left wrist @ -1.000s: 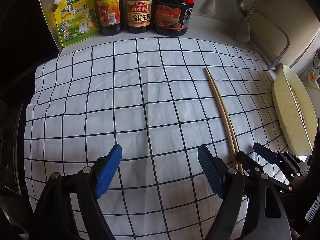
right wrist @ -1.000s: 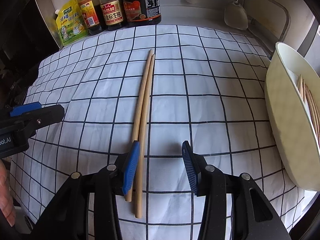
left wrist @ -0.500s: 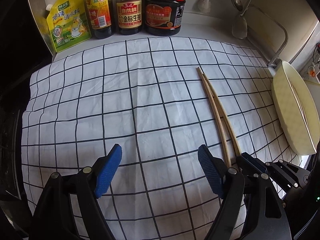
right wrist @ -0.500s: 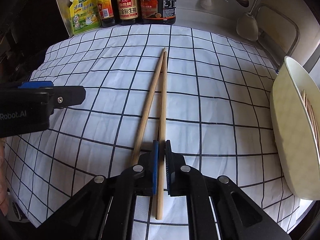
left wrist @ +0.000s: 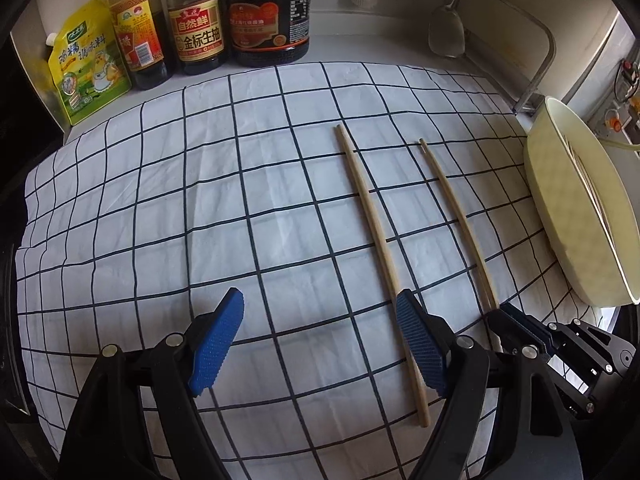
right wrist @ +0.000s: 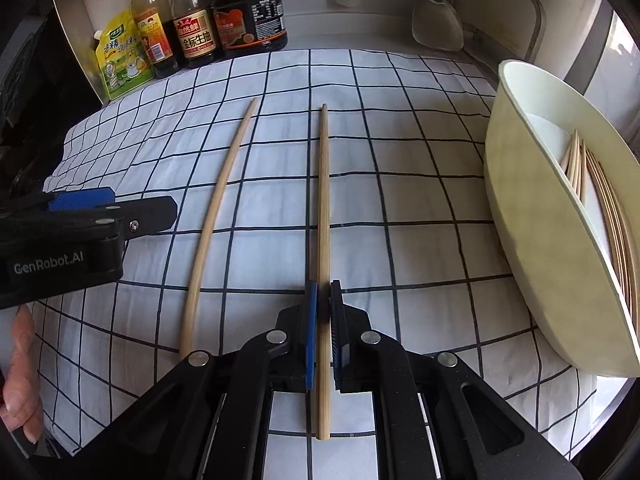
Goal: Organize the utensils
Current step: 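Grasp one chopstick with the right tool and pull it from the pair, then close the left tool on the other chopstick while the right tool holds its own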
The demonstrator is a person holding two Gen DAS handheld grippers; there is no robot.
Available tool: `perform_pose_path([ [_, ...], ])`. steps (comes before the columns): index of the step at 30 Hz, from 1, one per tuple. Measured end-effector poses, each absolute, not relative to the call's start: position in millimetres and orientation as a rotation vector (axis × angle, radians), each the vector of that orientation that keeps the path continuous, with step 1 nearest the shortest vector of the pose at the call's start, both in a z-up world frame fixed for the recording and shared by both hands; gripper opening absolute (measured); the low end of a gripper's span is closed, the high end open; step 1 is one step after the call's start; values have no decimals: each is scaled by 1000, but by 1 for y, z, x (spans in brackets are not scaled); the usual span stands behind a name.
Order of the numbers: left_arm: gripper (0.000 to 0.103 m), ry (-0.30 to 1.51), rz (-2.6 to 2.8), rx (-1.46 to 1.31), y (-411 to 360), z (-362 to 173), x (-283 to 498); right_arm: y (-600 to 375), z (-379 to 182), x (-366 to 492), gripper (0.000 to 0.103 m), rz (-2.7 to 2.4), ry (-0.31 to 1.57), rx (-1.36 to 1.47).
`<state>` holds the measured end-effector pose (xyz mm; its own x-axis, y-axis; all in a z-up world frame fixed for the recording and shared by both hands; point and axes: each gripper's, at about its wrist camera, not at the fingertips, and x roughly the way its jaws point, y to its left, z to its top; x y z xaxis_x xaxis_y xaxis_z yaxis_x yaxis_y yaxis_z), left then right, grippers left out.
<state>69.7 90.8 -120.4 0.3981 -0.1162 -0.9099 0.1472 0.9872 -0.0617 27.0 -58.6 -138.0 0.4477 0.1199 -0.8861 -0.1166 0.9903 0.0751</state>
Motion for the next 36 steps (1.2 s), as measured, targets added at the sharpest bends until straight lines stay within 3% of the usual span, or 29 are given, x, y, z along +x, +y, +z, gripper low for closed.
perform_pose_path([
  [5, 77, 1162, -180, 49, 79, -128, 68, -65, -137, 25, 7, 149, 1109, 31],
  [8, 77, 1156, -173, 70, 75, -129, 68, -68, -134, 24, 21, 154, 1100, 48],
  [14, 80, 1152, -146, 105, 71, -135, 68, -70, -136, 23, 22, 156, 1106, 36],
  [17, 84, 1152, -129, 128, 69, -137, 68, -68, -137, 23, 31, 157, 1096, 17],
  [23, 87, 1144, -95, 172, 63, -141, 67, -60, -139, 23, 32, 145, 1068, -72],
  [26, 69, 1136, -135, 133, 63, -139, 65, -59, -140, 23, 32, 151, 1065, -87],
  [31, 19, 1122, -214, 154, 46, -134, 56, -51, -139, 22, 17, 188, 1070, -129],
  [32, 14, 1125, -225, 157, 43, -134, 56, -49, -139, 22, 8, 195, 1072, -140],
  [36, 8, 1146, -233, 125, 46, -133, 57, -48, -139, 23, 6, 203, 1079, -138],
])
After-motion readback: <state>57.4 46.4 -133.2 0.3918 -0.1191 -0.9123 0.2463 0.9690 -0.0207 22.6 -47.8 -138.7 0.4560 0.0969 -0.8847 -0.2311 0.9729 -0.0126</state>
